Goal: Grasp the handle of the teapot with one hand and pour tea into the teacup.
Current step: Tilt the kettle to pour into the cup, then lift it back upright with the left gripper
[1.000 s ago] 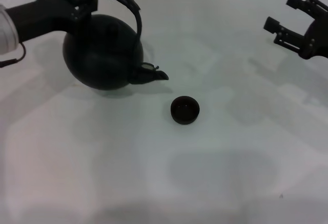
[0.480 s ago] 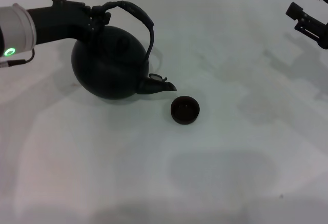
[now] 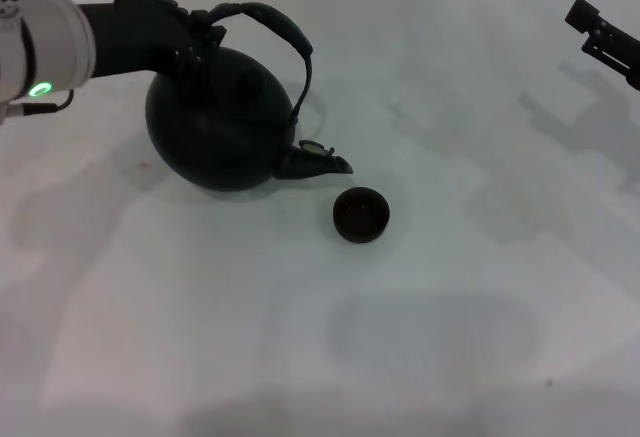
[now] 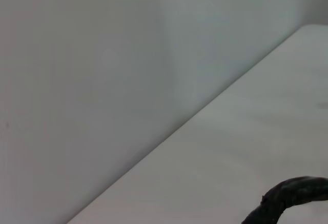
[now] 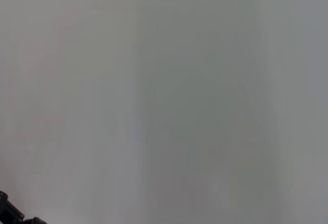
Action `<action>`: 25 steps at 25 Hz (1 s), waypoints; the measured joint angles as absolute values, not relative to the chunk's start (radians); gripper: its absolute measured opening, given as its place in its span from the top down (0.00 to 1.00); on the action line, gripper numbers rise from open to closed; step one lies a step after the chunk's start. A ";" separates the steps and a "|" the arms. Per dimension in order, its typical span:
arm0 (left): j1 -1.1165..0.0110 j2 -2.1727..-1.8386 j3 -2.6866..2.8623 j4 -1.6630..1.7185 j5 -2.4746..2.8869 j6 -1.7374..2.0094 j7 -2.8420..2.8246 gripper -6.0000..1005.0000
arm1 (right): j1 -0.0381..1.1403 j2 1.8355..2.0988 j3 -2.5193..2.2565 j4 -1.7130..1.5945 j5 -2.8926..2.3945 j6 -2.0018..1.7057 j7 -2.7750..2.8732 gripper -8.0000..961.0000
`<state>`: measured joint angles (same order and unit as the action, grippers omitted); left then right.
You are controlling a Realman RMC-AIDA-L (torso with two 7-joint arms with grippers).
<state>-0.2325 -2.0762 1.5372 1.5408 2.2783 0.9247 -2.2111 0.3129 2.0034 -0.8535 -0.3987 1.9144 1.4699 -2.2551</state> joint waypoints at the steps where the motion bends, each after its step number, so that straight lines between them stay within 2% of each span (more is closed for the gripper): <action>1: -0.234 -2.076 1.547 1.551 2.298 0.926 -2.226 0.85 | 0.313 2.003 -0.853 -0.399 1.914 1.470 -2.255 0.12; 25: -0.264 -2.075 1.595 1.641 2.408 1.004 -2.338 0.85 | 0.305 1.999 -0.797 -0.410 1.913 1.461 -2.254 0.12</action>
